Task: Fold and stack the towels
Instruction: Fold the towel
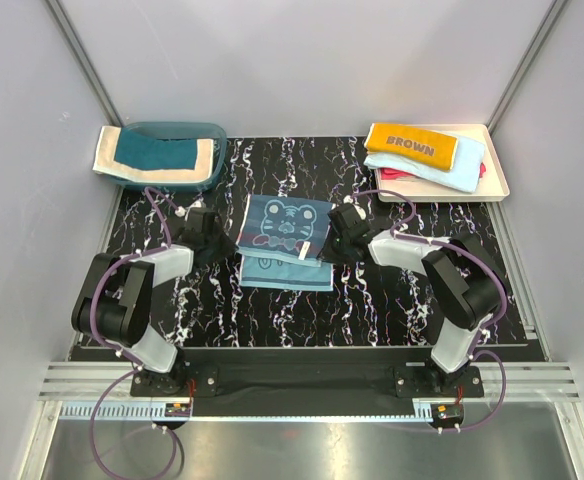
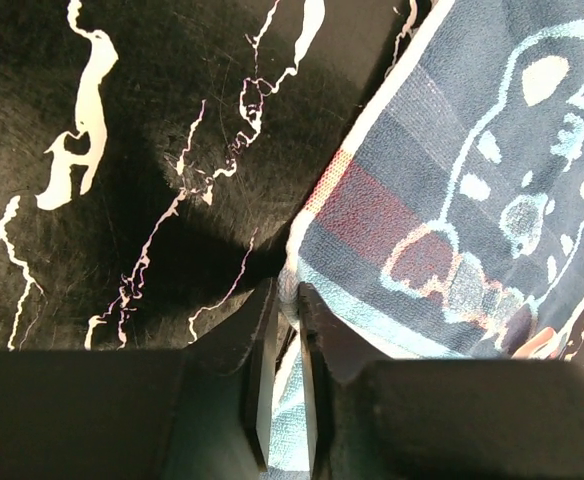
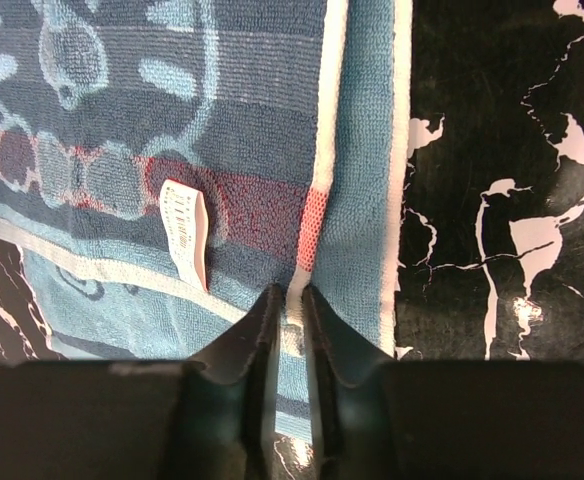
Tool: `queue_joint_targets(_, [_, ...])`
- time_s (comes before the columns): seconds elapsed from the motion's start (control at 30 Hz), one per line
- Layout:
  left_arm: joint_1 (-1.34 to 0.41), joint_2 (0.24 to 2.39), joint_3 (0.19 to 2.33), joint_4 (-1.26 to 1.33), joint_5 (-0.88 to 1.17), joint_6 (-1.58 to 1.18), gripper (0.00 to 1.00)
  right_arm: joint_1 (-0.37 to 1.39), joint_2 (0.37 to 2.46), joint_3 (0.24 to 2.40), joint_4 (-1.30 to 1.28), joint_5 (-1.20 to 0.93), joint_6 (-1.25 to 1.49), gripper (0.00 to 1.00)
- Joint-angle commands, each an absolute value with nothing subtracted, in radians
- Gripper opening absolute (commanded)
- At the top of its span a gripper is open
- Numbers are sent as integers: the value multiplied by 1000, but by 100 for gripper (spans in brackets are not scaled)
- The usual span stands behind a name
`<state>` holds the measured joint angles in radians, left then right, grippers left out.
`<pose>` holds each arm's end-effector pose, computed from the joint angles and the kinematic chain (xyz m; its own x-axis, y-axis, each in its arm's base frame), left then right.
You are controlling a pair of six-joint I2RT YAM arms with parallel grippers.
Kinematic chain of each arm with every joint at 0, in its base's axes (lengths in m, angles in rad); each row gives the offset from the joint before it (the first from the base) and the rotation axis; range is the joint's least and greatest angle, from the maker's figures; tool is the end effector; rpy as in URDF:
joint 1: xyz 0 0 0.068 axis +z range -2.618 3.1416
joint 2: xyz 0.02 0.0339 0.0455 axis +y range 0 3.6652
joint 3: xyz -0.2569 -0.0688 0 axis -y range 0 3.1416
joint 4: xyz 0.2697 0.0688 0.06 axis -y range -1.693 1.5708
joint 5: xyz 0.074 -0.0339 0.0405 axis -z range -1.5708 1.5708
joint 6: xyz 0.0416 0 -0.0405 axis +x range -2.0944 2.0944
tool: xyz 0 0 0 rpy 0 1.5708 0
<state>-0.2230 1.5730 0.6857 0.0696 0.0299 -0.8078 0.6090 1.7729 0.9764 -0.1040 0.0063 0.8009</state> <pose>0.3083 -0.0712 0.1148 -0.6659 -0.5898 -0.4569 -0.3477 0.7872 -0.5094 0.3076 0.2142 0.1237 -0.8558 0.2785 -0.4359 0.0655 0.8943 0.4426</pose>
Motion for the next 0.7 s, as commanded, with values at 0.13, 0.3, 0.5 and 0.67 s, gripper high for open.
queue_joint_targets(0.13, [-218,1557,727,100,25,-776,11,621,1749,1017,-120,29,805,13])
queue_joint_targets(0.3, [-218,1551,736,91,34,-772,5,620,1744,1025,-132,32,798,4])
queue_joint_targets(0.5, [-218,1514,758,60,51,-759,0,618,1703,1058,-193,67,772,0])
queue_joint_targets(0.67, [-221,1465,772,34,74,-758,0,618,1664,1072,-227,86,756,0])
